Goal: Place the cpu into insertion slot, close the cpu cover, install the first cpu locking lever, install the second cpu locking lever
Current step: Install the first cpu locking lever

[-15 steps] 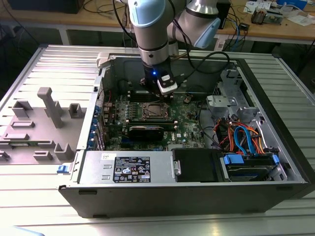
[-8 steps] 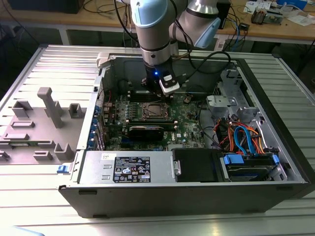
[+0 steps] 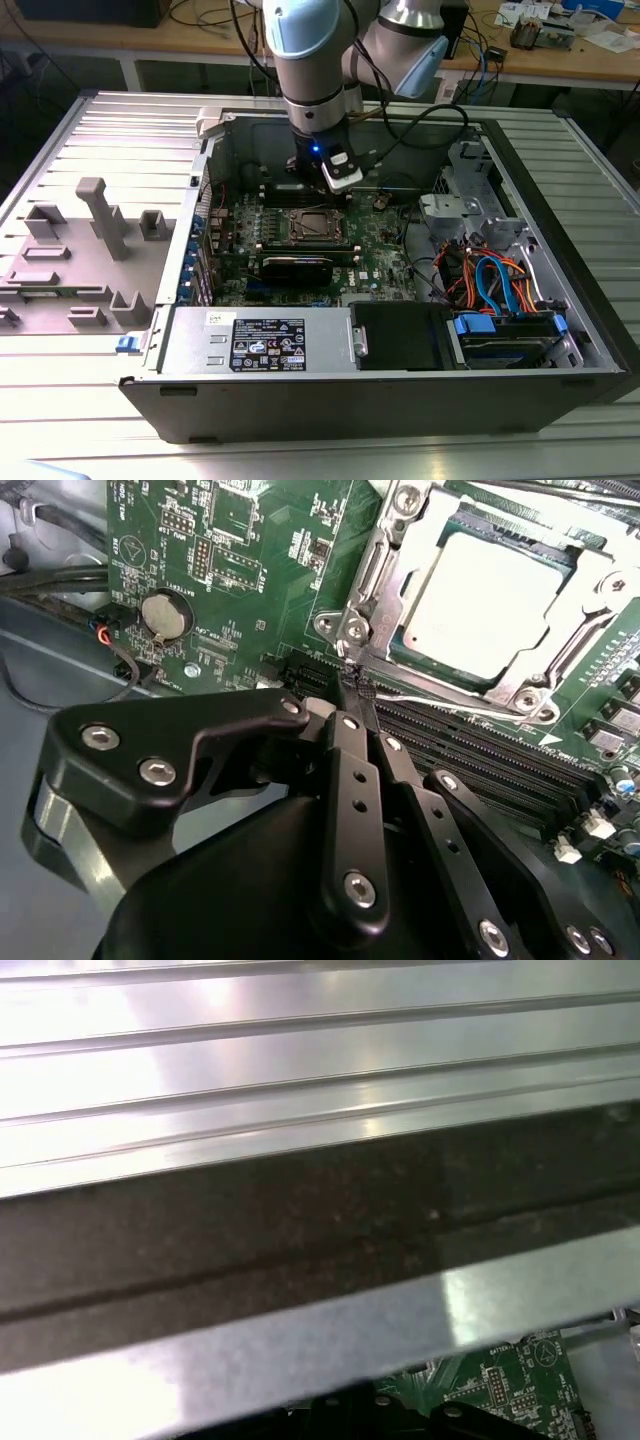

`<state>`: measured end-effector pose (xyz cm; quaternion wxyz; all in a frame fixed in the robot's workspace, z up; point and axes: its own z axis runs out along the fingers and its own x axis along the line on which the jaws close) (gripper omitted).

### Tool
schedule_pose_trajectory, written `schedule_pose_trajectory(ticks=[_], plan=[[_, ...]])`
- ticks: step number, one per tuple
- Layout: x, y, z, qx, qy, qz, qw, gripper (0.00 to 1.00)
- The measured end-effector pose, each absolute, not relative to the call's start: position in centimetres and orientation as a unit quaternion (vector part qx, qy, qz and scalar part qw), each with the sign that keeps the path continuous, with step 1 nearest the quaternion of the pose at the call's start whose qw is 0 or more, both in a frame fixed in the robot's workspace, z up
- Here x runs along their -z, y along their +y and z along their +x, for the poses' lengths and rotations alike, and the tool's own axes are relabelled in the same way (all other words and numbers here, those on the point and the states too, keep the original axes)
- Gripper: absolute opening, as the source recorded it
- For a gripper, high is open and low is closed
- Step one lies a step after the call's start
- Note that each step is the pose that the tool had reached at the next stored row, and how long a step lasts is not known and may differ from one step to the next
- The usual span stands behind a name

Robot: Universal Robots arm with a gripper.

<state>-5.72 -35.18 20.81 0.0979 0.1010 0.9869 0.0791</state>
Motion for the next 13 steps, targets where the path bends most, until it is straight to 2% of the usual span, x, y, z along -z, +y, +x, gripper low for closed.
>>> schedule_pose_trajectory(ticks=[3, 7, 13], plan=[[-20.8, -35.18, -6.63, -0.079, 0.987, 0.101, 0.1, 0.11], [-20.23, -35.18, -6.7, -0.08, 0.986, 0.1, 0.11, 0.11], [-20.21, -35.16, -7.1, -0.08, 0.986, 0.1, 0.11, 0.11]])
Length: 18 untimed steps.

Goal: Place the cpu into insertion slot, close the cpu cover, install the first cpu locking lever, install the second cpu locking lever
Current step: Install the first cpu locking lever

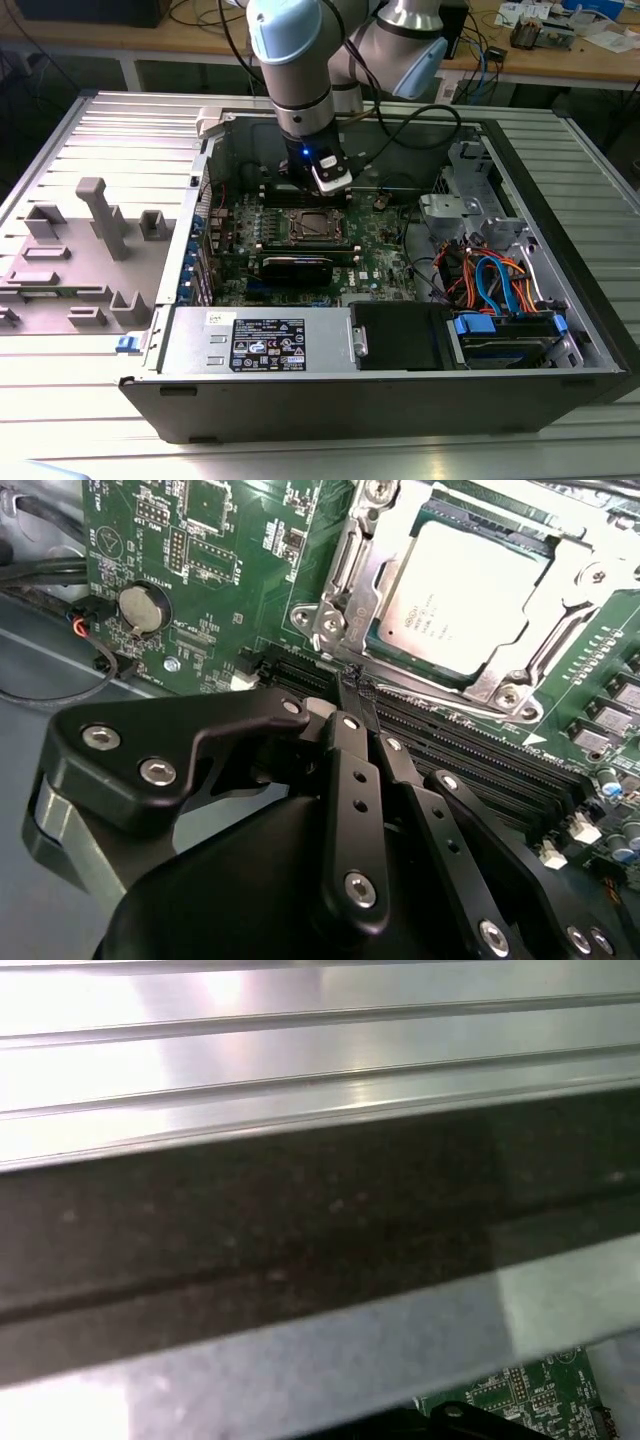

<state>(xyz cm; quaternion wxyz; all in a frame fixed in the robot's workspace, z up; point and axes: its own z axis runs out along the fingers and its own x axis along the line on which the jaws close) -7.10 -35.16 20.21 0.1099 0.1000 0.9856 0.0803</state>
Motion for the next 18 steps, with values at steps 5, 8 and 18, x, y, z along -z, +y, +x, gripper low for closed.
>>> schedule_pose_trajectory(ticks=[5, 8, 18], plan=[[-20.2, -35.15, -7.39, -0.08, 0.986, 0.1, 0.11, 0.11], [-20.19, -35.14, -7.51, -0.08, 0.986, 0.1, 0.11, 0.11], [-20.12, -35.06, -7.52, -0.081, 0.986, 0.101, 0.11, 0.11]])
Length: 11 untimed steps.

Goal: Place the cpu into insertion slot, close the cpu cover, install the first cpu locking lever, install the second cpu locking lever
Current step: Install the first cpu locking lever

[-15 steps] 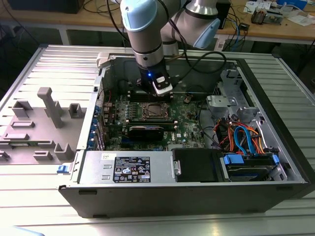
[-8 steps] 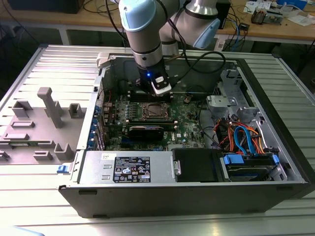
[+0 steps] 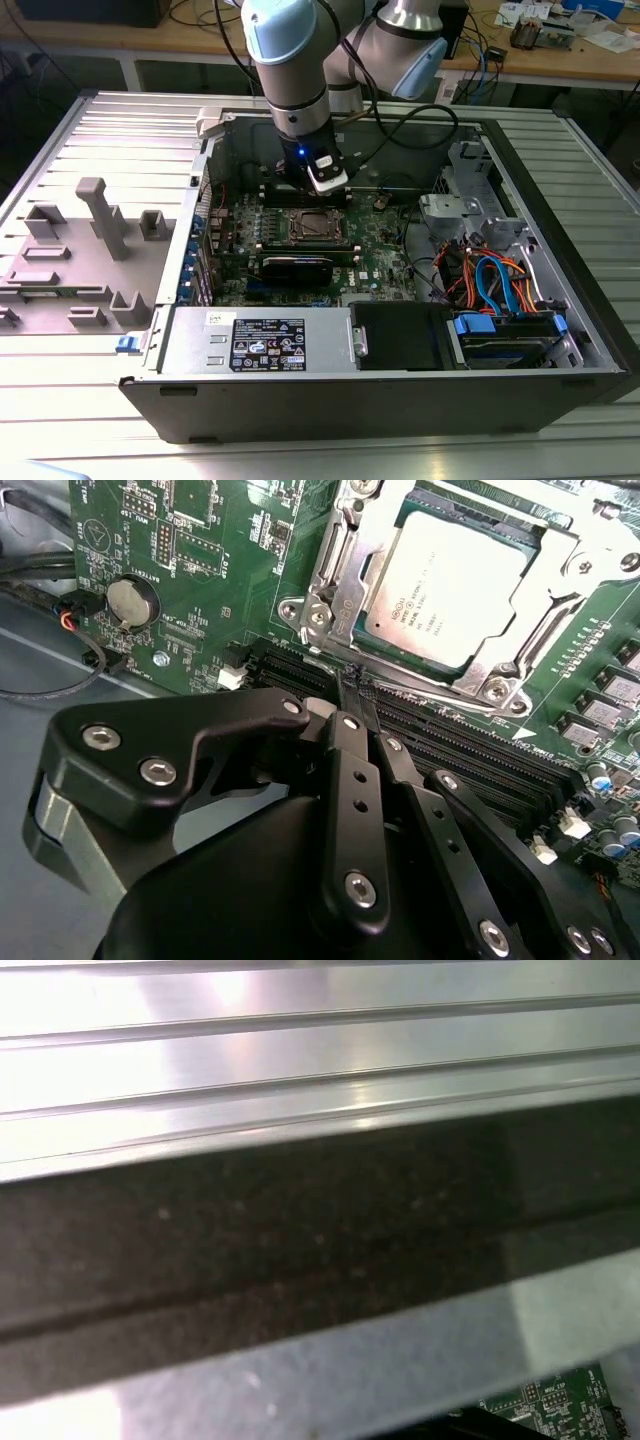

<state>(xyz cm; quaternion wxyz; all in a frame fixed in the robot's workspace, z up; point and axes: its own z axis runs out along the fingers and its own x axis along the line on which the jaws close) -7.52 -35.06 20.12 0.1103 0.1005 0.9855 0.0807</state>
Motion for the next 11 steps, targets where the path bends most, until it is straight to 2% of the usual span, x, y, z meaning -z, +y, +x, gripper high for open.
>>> schedule_pose_trajectory(ticks=[11], plan=[[-19.98, -35.03, -7.52, -0.079, 0.985, 0.109, 0.112, 0.11]])
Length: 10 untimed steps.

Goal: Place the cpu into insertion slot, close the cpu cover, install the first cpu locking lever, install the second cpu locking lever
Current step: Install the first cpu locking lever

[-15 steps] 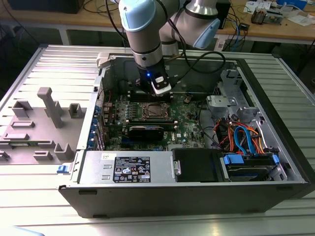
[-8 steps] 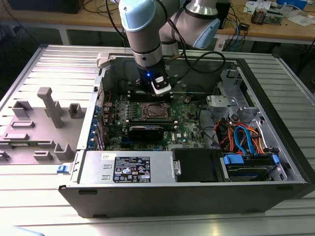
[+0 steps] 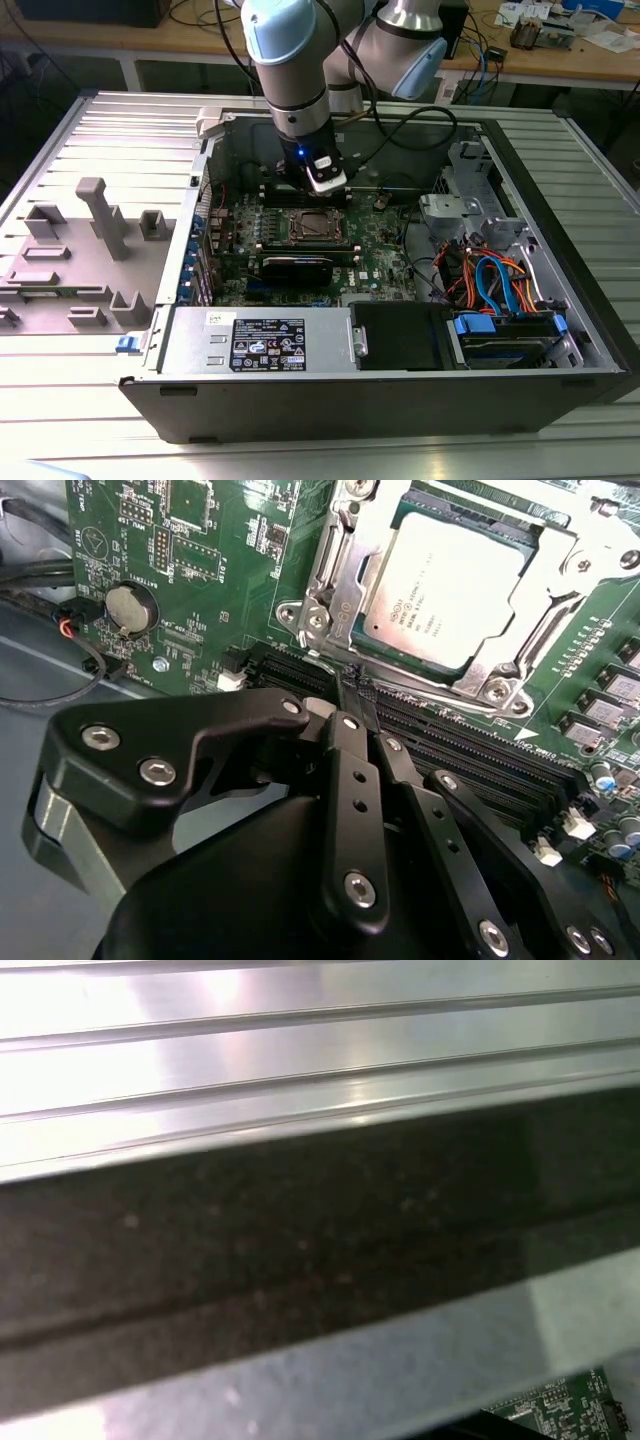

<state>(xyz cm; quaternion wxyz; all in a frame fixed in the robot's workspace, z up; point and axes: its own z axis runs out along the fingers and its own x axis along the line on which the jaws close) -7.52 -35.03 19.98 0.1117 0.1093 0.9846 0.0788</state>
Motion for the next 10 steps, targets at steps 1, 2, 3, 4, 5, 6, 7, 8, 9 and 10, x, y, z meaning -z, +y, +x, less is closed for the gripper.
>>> schedule_pose_trajectory(ticks=[1, 2, 3, 4, 5, 6, 7, 8, 9, 10], plan=[[-19.95, -35.03, -7.52, -0.078, 0.985, 0.109, 0.112, 0.11], [-19.93, -35.04, -7.52, -0.077, 0.985, 0.109, 0.113, 0.11], [-19.91, -35.04, -7.52, -0.077, 0.985, 0.109, 0.113, 0.11], [-19.87, -35.06, -7.52, -0.077, 0.984, 0.109, 0.114, 0.11], [-19.84, -35.07, -7.52, -0.076, 0.984, 0.109, 0.114, 0.11], [-19.78, -35.07, -7.51, -0.076, 0.984, 0.109, 0.115, 0.11], [-19.7, -35.06, -7.51, -0.077, 0.984, 0.109, 0.116, 0.11], [-19.7, -35.07, -7.52, -0.077, 0.984, 0.109, 0.117, 0.11], [-19.7, -35.07, -7.52, -0.076, 0.984, 0.109, 0.117, 0.11], [-19.7, -35.07, -7.53, -0.076, 0.984, 0.109, 0.117, 0.11]])
